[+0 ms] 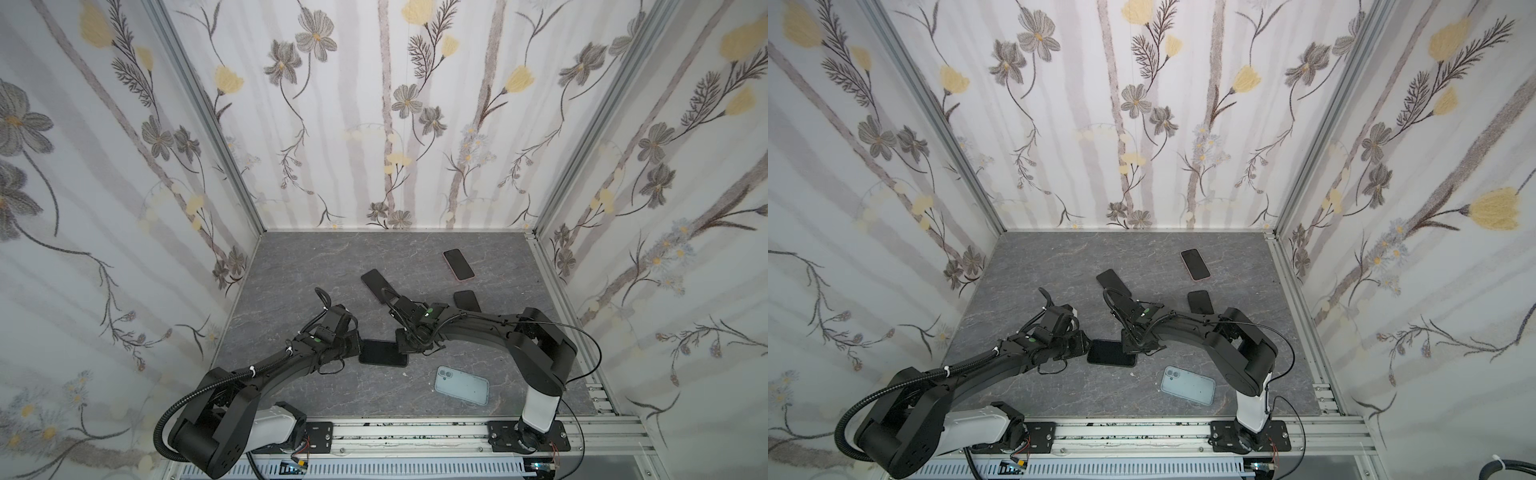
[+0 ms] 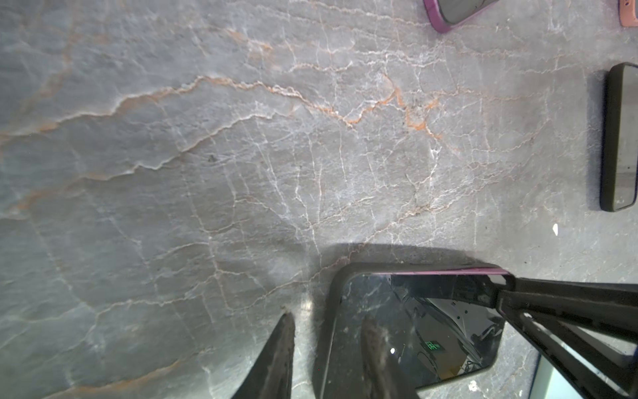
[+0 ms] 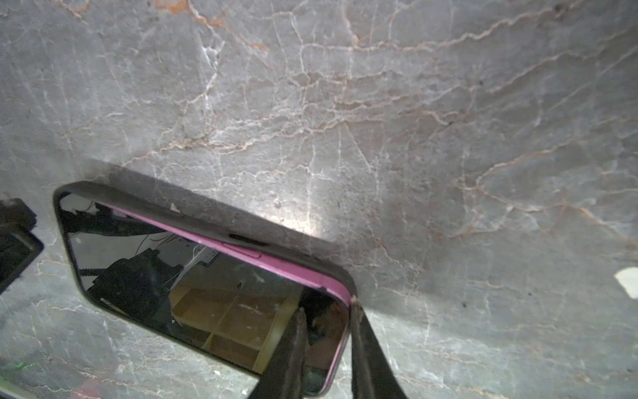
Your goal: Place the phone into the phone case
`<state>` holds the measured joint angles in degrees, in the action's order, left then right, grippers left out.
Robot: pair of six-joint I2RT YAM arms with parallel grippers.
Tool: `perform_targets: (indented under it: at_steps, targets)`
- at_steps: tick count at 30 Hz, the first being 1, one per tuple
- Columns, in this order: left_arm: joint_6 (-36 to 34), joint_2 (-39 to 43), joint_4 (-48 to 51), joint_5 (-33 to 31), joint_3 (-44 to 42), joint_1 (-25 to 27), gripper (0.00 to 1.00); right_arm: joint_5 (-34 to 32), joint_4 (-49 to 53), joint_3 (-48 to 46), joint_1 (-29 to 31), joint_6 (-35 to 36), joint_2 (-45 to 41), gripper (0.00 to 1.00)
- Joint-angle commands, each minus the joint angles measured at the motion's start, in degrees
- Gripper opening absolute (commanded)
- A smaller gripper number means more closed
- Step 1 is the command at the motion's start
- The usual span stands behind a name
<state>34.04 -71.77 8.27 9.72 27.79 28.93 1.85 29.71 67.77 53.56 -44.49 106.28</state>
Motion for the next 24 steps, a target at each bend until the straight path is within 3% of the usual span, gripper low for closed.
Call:
perform_targets:
  at_steps: [1, 24]
  targets:
    - [0.05, 0.52, -1.40, 0.29, -0.88, -0.10, 0.33, 0.18, -0.30, -1.15, 0.15, -0.05, 0.93, 0.23]
    - [-0.29, 0.64, -1.80, 0.13, -1.38, -0.12, 0.28, -0.10, 2.10, -0.55, 0.67, 0.90, 2.36, 0.23]
